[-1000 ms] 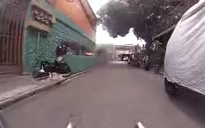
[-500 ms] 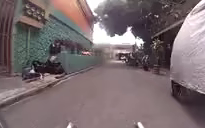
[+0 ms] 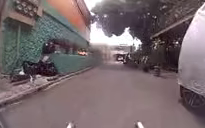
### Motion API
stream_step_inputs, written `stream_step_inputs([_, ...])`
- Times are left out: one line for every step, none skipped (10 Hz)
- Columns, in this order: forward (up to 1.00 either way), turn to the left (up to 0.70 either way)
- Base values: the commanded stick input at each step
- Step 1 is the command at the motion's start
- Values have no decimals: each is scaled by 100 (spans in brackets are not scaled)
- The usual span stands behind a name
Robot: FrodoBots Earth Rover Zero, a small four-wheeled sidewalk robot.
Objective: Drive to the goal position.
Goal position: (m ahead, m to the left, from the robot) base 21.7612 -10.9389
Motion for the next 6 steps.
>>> stream_step_inputs([70, -14])
stream_step_inputs([70, -14])
stream_step_inputs([70, -14])
stream_step_inputs([70, -14])
stream_step_inputs([70, -14])
stream_step_inputs([70, -14])
